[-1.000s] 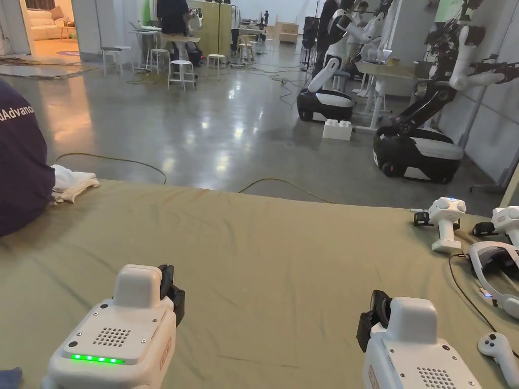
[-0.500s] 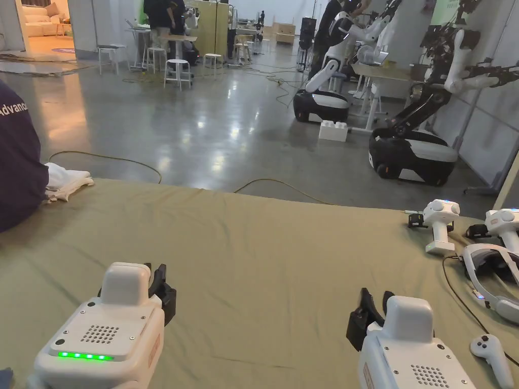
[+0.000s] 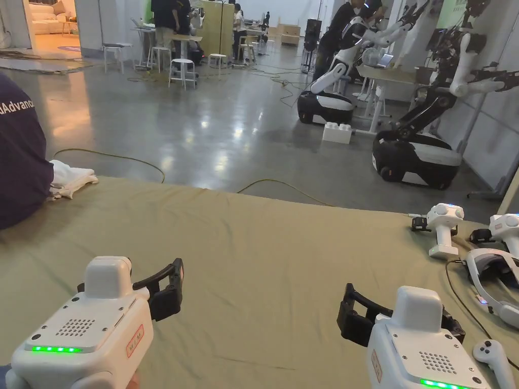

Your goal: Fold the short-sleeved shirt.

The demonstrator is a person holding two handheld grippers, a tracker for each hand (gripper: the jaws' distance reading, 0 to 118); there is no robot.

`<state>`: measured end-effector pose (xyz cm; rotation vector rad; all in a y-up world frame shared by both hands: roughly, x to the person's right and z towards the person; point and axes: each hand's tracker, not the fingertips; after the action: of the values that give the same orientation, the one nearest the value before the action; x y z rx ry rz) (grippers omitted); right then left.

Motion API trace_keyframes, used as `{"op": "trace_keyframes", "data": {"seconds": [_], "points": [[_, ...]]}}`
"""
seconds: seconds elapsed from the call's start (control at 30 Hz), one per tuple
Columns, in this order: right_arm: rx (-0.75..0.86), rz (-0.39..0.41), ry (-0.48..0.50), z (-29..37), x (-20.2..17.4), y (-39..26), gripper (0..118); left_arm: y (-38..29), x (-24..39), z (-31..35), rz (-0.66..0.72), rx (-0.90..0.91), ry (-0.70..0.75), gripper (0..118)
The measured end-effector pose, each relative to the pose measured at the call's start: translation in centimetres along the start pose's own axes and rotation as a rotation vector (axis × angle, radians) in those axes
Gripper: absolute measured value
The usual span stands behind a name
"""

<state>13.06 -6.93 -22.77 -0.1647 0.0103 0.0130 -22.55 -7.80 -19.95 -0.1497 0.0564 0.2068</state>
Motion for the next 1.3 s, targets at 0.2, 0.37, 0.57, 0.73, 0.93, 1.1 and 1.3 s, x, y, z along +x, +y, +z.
{"op": "trace_keyframes", "data": {"seconds": [0.2,0.37,0.57,0.73,0.93,1.1,1.3], "points": [[-0.004,0.009,0.035,-0.3,-0.1,0.1,109,-0.2,0.7,0.0,-0.050,0.037,0.020,82],[-0.024,-0.004,0.001,-0.8,-0.2,-0.1,109,0.3,0.9,-0.2,-0.054,0.007,0.029,82],[-0.039,0.049,-0.096,-1.5,-0.8,-1.1,109,0.2,0.7,-0.4,-0.081,-0.035,0.064,82],[-0.081,0.009,-0.074,-1.8,-0.8,-1.1,109,-0.2,0.9,-0.1,-0.105,-0.032,0.039,82],[-0.104,-0.023,-0.057,-1.7,-1.4,-0.7,109,-0.3,1.5,-0.2,-0.130,-0.026,0.083,82],[-0.111,-0.042,-0.037,-1.6,-1.6,-0.4,109,-0.5,1.6,-0.4,-0.139,-0.010,0.159,85],[-0.114,-0.088,-0.018,-1.7,-1.4,-0.2,109,-0.5,1.4,-0.3,-0.120,0.004,0.148,99]]}}
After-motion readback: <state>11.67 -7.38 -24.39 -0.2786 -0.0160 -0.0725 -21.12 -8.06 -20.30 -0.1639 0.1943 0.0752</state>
